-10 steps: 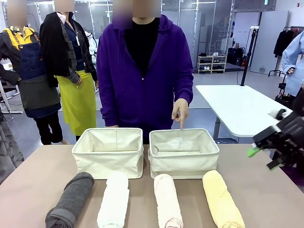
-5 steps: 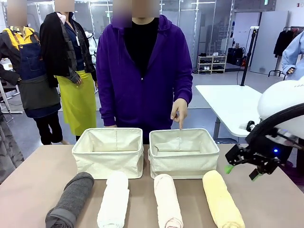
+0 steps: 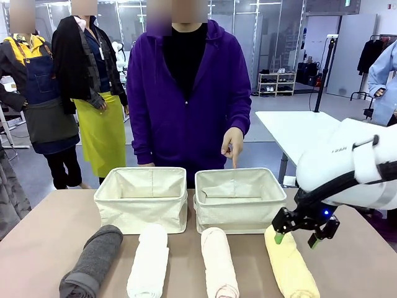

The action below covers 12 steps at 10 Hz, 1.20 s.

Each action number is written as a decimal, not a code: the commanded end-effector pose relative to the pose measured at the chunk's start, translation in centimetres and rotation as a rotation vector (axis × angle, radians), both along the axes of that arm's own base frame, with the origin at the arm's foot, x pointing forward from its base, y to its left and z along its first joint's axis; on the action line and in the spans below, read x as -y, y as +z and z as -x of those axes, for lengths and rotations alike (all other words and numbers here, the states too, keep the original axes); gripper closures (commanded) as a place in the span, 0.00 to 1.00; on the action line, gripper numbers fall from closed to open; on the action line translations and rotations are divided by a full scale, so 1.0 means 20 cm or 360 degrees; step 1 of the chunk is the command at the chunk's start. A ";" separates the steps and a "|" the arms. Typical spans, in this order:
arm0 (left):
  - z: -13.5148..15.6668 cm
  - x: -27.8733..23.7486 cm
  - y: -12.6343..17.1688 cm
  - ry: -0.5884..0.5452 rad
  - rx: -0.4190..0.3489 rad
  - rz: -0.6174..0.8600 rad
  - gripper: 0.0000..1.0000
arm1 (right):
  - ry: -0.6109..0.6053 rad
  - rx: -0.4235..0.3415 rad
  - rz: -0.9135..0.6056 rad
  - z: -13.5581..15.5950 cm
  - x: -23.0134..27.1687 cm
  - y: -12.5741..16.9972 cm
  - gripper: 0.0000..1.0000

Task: Divide the towels into two baskets.
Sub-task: Pick up one hotel-folded towel and place it in the Fabric basket indicated by the person.

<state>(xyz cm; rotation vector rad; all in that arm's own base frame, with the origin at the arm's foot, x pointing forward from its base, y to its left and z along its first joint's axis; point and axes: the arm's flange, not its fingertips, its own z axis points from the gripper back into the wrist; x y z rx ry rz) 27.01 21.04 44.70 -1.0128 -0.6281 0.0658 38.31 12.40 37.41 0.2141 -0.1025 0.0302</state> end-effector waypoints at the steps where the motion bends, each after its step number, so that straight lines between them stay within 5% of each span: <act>1: 0.00 -0.01 0.01 -0.0009 0.0054 0.0028 0.00 | -0.0060 0.0016 0.0086 0.09 -0.05 -0.13 0.00; 6: 0.00 -0.01 0.01 -0.0009 0.0054 0.0028 0.00 | -0.0039 0.0020 0.0143 0.10 -0.11 -0.29 0.02; 12: 0.00 -0.01 0.01 -0.0009 0.0054 0.0028 0.00 | 0.0012 0.0039 0.0114 0.12 -0.10 -0.24 0.62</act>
